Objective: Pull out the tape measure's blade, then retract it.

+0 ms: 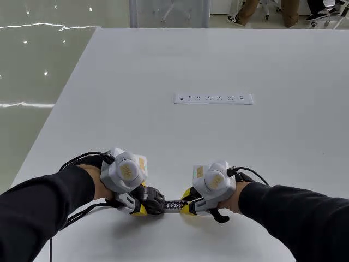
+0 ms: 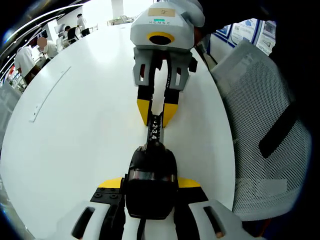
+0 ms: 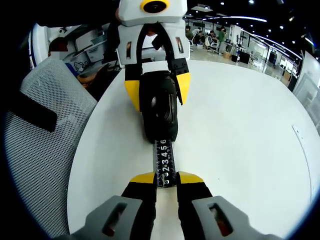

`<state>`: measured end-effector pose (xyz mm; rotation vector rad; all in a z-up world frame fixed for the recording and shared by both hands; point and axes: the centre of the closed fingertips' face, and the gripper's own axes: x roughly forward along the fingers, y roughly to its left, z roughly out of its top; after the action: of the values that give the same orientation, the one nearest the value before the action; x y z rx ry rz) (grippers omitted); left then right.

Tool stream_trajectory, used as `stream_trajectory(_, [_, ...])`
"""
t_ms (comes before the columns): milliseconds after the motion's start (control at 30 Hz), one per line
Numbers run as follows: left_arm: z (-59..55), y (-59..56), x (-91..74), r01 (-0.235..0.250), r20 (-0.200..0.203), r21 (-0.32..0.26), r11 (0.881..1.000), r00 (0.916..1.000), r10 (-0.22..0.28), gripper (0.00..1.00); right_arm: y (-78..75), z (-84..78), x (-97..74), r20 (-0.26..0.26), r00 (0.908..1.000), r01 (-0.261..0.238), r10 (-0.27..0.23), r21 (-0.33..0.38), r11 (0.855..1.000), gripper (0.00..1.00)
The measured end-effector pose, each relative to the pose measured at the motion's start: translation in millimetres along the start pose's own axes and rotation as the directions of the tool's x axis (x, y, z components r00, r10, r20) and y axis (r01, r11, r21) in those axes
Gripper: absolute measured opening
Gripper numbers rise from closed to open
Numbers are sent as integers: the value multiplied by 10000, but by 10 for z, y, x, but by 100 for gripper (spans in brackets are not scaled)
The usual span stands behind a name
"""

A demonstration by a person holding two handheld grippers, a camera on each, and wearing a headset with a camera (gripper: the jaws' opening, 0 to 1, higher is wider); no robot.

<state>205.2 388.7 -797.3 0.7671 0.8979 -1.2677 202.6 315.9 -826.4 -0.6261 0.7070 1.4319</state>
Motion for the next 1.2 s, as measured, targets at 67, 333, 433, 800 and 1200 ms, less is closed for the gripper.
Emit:
stream_trajectory(67, [-1,2,-1,2,46,-49,10000,10000,-2,33,-1,-18,-21,-14,10000,-10,10,26,10000,11])
stream_trajectory(333, [-4,6,-1,-24,60,14,10000,10000,24,33,-13,-92,-99,-182,9998,69,-70,-65,10000,11])
stream_trajectory(433, [-5,6,0,-95,102,53,9999,9999,94,33,-19,-127,-123,-212,9997,89,-89,-10,10000,11])
stream_trajectory(800, [2,9,-5,-127,213,107,9999,9997,125,32,-32,-208,-204,-269,9995,183,-183,4,9998,11])
stream_trajectory(1200, [8,6,-4,-106,199,82,9999,9997,105,32,-59,-307,-280,-367,9989,289,-284,130,9995,11])
